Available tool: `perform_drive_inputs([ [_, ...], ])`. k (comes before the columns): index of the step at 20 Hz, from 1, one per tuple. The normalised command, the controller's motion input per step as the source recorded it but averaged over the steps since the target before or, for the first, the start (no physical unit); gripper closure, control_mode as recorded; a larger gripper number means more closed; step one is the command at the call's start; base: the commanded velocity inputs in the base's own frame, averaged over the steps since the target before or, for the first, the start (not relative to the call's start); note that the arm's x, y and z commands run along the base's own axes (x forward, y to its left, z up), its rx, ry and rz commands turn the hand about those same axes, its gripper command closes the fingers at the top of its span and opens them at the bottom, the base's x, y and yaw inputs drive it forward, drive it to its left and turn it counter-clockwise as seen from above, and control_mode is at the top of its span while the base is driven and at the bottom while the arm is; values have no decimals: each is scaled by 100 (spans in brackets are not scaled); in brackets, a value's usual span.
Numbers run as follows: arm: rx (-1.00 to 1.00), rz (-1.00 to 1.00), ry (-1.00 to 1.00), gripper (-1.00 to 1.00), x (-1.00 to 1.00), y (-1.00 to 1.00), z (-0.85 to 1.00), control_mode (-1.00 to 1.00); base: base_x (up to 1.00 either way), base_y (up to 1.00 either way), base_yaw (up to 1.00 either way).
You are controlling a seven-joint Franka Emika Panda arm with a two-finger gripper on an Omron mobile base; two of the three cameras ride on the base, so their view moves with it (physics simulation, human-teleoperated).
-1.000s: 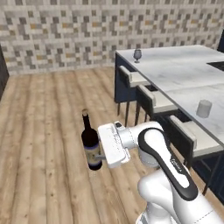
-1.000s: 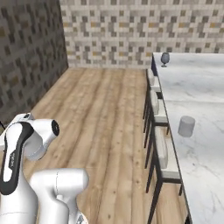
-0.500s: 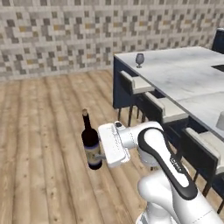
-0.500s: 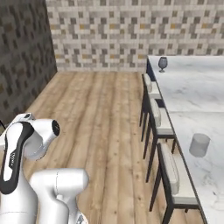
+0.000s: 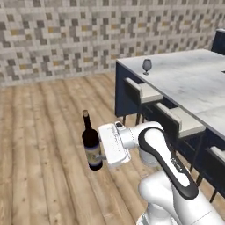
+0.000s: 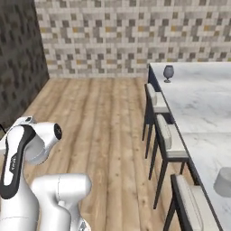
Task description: There is a wine glass and glass cup on the dining counter. Place the wine bottle next to the wine glass and the juice bottle next to the glass cup.
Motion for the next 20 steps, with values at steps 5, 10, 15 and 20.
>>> perform_drive_inputs([
  [5,0,0,0,100,0,0,0,100,72,43,-13],
  [10,0,0,0,100,0,0,0,100,72,43,-14],
  [15,0,0,0,100,0,0,0,100,71,44,-14],
  [20,0,0,0,100,0,0,0,100,72,42,-16],
])
